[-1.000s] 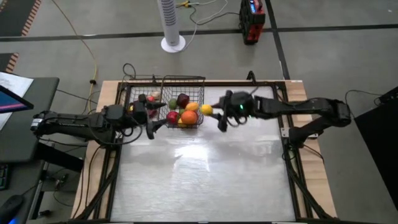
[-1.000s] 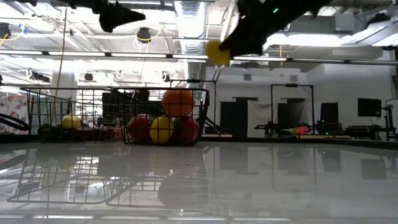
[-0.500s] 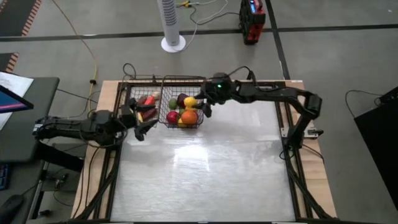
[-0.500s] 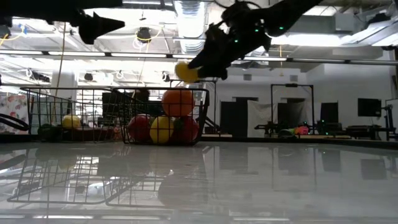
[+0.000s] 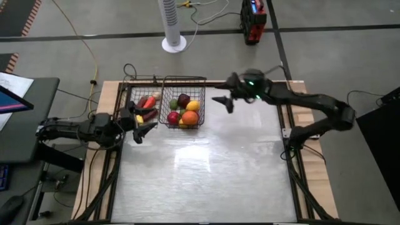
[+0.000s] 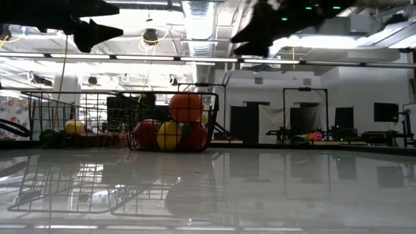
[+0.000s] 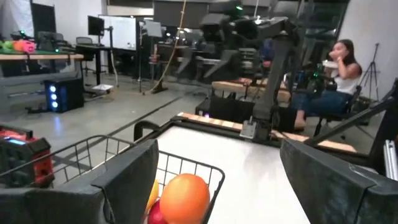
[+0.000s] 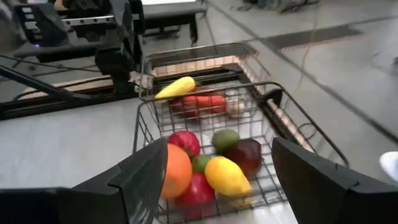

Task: Sort produce into baskets
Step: Return to Home Position

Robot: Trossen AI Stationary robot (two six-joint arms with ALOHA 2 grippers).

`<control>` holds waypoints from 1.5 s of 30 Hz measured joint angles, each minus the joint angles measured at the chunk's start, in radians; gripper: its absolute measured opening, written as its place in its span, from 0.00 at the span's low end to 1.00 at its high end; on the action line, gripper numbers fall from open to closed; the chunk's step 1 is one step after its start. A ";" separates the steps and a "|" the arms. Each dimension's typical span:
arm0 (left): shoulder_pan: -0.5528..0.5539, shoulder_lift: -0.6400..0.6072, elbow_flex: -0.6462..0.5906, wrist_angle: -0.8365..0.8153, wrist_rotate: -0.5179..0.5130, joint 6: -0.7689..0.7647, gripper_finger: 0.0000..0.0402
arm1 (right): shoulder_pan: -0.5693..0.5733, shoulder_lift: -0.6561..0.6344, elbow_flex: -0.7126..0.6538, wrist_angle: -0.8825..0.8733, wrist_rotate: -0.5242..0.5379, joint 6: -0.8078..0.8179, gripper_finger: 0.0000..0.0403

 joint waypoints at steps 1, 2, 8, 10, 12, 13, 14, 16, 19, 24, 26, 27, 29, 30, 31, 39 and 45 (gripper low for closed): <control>-0.005 0.001 0.000 -0.001 -0.006 0.003 0.81 | 0.006 -0.041 -0.052 0.032 0.014 0.002 0.78; -0.011 0.004 0.000 -0.001 -0.013 0.004 0.81 | 0.012 -0.082 -0.100 0.055 0.027 0.005 0.78; -0.045 0.022 0.000 -0.001 -0.025 0.006 0.81 | 0.043 -0.295 -0.322 0.147 0.123 0.016 0.78; -0.055 0.023 0.000 -0.005 -0.025 0.008 0.81 | 0.049 -0.351 -0.381 0.171 0.129 0.027 0.78; -0.061 0.023 0.000 -0.016 -0.023 0.008 0.81 | 0.049 -0.410 -0.429 0.203 0.132 0.035 0.78; -0.063 0.026 -0.006 -0.004 -0.012 0.008 0.81 | 0.048 -0.444 -0.454 0.216 0.141 0.042 0.78; -0.065 0.029 -0.023 0.031 0.005 0.007 0.81 | 0.048 -0.475 -0.478 0.219 0.156 0.046 0.78; -0.066 0.028 -0.069 0.105 0.044 0.004 0.81 | 0.048 -0.533 -0.525 0.212 0.188 0.050 0.78; -0.066 0.027 -0.128 0.145 0.057 -0.013 0.81 | 0.048 -0.618 -0.600 0.216 0.220 0.080 0.78; -0.073 0.022 -0.154 0.138 0.064 -0.016 0.81 | 0.048 -0.755 -0.694 0.208 0.256 0.107 0.78; -0.081 0.005 -0.154 0.137 0.069 0.006 0.81 | 0.048 -0.806 -0.720 0.163 0.257 0.120 0.78; -0.083 -0.007 -0.154 0.125 0.069 0.012 0.81 | 0.048 -0.830 -0.731 0.149 0.258 0.134 0.78; -0.087 -0.036 -0.154 0.081 0.069 0.012 0.81 | 0.048 -0.881 -0.759 0.144 0.258 0.162 0.78; -0.087 -0.051 -0.157 0.060 0.075 0.006 0.81 | 0.048 -0.907 -0.775 0.148 0.259 0.180 0.78; -0.087 -0.066 -0.167 0.054 0.088 0.000 0.81 | 0.048 -0.932 -0.790 0.147 0.259 0.193 0.78; -0.087 -0.179 -0.278 0.018 0.199 -0.069 0.81 | 0.049 -1.069 -0.919 0.152 0.281 0.321 0.78; -0.088 -0.253 -0.278 -0.031 0.237 -0.041 0.81 | 0.059 -1.105 -0.974 0.110 0.280 0.545 0.78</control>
